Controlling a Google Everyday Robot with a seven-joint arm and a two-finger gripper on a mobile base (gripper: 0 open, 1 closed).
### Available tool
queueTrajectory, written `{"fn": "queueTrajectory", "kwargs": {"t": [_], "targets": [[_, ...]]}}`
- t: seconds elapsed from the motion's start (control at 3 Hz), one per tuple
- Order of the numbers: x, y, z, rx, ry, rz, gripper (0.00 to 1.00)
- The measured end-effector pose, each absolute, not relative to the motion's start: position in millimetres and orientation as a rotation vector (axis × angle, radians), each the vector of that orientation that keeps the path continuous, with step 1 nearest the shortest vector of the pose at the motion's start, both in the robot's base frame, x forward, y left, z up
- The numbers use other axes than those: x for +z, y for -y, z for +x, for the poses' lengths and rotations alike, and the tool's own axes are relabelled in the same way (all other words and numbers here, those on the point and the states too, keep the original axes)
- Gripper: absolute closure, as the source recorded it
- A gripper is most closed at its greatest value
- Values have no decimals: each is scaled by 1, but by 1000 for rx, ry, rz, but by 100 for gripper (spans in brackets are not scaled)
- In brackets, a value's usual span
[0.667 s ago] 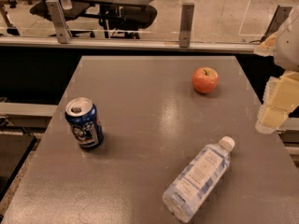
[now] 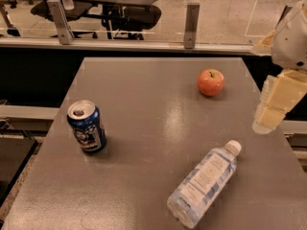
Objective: Pick pepsi can
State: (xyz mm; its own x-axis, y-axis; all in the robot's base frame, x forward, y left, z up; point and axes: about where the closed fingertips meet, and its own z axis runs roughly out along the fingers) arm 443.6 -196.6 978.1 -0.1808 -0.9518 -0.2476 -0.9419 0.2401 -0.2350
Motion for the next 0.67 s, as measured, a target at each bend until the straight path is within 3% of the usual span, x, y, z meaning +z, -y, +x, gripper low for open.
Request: {"fn": "queueTrajectory", "kwargs": {"t": [0.67], "targets": [[971,106,456,217,-1946,-1836,0]]}}
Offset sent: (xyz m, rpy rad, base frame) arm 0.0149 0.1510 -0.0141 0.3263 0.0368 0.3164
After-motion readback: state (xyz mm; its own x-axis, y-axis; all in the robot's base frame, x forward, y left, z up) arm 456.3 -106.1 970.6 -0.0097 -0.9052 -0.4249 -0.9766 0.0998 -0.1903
